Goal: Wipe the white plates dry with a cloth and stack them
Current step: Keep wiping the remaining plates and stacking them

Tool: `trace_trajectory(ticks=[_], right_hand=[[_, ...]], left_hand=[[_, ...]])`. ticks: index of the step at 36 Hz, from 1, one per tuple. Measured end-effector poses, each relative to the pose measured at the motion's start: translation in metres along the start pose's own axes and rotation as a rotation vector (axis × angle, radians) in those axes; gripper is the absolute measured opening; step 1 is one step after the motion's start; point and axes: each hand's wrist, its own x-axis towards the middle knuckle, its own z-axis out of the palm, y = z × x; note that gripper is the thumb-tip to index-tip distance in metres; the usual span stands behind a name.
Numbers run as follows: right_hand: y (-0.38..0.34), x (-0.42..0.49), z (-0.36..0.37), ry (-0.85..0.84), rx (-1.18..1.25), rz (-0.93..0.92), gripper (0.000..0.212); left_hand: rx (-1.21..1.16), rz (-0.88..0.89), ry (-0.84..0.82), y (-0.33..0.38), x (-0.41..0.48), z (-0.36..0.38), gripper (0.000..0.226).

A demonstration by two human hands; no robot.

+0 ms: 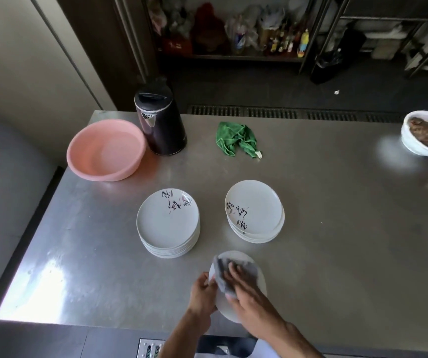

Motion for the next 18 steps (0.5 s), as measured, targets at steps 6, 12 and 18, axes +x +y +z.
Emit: trace_trajectory(ticks=[6, 12, 18], right_hand=[[0.030, -0.022, -0.004, -0.101, -0.109, -0.019, 0.057], [0.031, -0.004, -0.005, -0.007, -0.136, 0.221, 0.060], [-0.001, 0.012, 0.004, -0.020, 0.036, 0.117, 0.064]], left_hand=[[-0.084, -0.104, 0.048, -0.001, 0.003, -0.006, 0.023], [-0.068, -0.076, 0.054, -0.003, 0.004, -0.006, 0.026], [-0.116, -0.058, 0.058, 0.006, 0.005, -0.005, 0.022]])
